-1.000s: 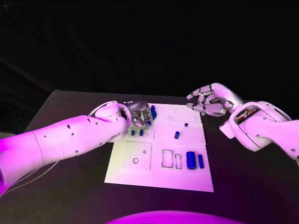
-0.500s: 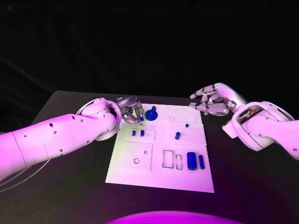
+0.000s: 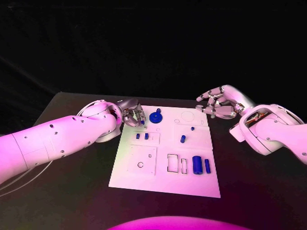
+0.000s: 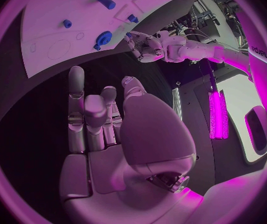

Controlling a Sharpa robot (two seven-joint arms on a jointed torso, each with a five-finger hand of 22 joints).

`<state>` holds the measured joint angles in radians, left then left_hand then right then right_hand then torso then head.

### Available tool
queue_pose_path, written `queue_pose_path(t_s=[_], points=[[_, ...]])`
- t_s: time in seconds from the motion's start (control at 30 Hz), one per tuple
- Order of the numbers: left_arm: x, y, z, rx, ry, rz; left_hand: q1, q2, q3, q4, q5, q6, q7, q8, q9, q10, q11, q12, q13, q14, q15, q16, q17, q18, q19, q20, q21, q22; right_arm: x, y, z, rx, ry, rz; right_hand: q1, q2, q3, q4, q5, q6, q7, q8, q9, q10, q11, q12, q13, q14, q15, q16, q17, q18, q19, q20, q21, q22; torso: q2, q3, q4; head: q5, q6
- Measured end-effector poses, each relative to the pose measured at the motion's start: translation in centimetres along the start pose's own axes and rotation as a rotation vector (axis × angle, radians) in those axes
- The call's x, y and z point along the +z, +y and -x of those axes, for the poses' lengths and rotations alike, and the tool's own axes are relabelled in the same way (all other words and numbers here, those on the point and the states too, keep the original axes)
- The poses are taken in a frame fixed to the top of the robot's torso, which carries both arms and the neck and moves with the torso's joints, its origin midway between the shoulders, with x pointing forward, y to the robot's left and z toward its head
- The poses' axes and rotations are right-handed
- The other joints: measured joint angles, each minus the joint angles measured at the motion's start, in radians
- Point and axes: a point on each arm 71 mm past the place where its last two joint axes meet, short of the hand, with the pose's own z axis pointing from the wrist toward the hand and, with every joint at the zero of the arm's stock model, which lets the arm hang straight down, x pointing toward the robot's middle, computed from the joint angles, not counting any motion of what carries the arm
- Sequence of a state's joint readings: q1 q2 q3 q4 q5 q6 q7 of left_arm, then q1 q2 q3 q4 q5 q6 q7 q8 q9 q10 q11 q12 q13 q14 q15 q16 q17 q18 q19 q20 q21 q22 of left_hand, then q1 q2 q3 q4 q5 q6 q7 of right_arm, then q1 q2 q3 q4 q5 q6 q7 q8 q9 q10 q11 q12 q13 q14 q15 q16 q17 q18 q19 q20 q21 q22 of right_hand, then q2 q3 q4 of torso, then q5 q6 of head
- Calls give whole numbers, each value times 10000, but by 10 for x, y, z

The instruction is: Assemble the parts on the task board

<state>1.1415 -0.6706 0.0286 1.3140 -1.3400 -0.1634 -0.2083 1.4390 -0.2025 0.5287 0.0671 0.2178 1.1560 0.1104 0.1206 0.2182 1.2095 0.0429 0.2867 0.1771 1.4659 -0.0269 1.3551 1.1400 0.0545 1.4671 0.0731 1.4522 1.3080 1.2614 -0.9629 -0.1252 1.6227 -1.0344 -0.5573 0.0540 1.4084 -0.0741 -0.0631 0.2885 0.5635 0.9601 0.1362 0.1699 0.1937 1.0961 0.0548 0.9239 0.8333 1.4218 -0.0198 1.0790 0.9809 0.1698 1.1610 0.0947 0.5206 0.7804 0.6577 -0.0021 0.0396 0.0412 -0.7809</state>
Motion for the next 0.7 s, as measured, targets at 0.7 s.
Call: queue_pose_path(t_s=[0.7], points=[[6,-2,-8,71,428,22,-40,39,0,0,0,-4,-1,-55,4,-2,1,0,-1,0,0,-39,-53,1,0,0,0,-2,1,3,-2,43,44,68,0,0,0,0,0,0,0,0,-2,0,0,0,1,0,0,0,0,0,0,0,0,0,-14,-7,7,-41,-92]])
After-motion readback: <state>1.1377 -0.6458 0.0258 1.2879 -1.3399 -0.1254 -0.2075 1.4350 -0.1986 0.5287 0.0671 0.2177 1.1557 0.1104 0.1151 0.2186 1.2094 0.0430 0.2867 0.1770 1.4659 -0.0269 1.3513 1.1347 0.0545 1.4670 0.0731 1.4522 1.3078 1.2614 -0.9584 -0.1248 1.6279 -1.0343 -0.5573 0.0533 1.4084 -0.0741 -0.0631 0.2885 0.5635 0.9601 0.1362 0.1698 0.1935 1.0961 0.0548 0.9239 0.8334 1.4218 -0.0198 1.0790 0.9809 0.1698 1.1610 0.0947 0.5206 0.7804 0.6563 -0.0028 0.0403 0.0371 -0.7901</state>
